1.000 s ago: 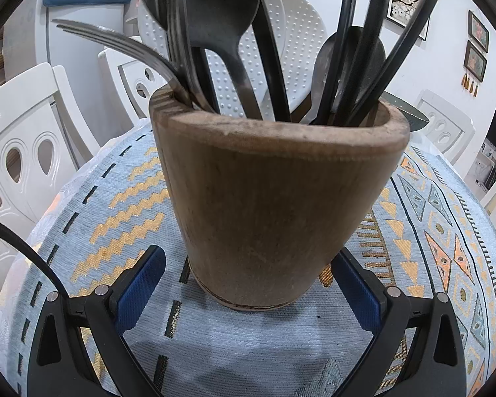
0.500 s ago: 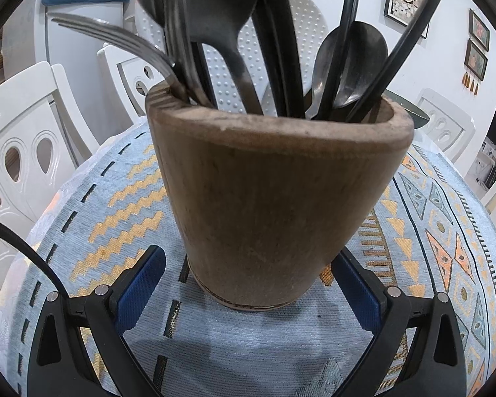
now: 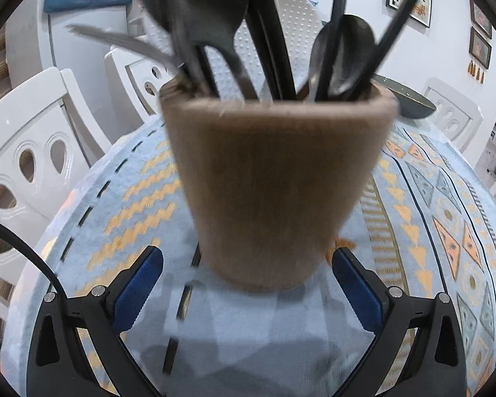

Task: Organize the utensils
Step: 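Lower the wooden cup onto the cloth and open the left tool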

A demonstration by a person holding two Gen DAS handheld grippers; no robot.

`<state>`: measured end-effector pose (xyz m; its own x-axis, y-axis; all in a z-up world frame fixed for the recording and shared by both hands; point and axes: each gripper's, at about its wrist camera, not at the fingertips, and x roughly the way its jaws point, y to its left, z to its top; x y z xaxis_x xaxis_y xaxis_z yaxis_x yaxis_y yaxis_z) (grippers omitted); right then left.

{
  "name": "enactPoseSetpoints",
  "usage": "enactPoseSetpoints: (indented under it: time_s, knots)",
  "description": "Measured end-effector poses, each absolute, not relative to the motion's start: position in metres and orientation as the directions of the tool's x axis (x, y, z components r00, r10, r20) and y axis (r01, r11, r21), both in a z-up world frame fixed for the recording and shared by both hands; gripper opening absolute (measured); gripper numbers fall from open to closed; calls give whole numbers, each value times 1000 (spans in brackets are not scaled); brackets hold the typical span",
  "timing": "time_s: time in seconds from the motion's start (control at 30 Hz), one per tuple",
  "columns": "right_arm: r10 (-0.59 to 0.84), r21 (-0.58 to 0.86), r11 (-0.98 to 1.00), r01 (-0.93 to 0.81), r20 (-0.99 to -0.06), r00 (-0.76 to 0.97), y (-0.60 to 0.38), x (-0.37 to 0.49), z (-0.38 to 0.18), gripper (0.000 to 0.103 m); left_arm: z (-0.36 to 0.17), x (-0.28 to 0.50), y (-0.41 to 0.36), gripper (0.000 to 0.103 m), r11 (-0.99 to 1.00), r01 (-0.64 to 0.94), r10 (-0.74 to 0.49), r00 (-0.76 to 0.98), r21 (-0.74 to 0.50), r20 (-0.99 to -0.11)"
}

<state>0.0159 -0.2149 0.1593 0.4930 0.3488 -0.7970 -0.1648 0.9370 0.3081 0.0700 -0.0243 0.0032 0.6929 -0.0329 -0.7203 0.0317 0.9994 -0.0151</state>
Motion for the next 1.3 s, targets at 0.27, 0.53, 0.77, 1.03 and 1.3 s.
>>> enactPoseSetpoints:
  time_s: [0.27, 0.53, 0.77, 1.03, 1.3]
  knots:
    - [319, 317, 945, -84, -829, 460, -206, -5, 134, 52, 28, 39, -25, 103, 994, 107, -74, 685, 0, -725]
    - [303, 329, 944, -33, -821, 483, -185, -20, 140, 52, 65, 20, 8, 103, 997, 76, -51, 696, 3, -716]
    - [220, 266, 964, 4, -806, 549, -174, -30, 158, 52, 81, 10, 44, 103, 1000, 14, 8, 682, 25, -732]
    - [180, 227, 974, 10, -797, 577, -165, -32, 165, 52, 83, 26, 73, 103, 990, -49, 130, 668, 130, -733]
    - [26, 61, 997, 41, -814, 581, -157, -26, 161, 52, 125, 32, 73, 103, 998, -3, 47, 713, 64, -699]
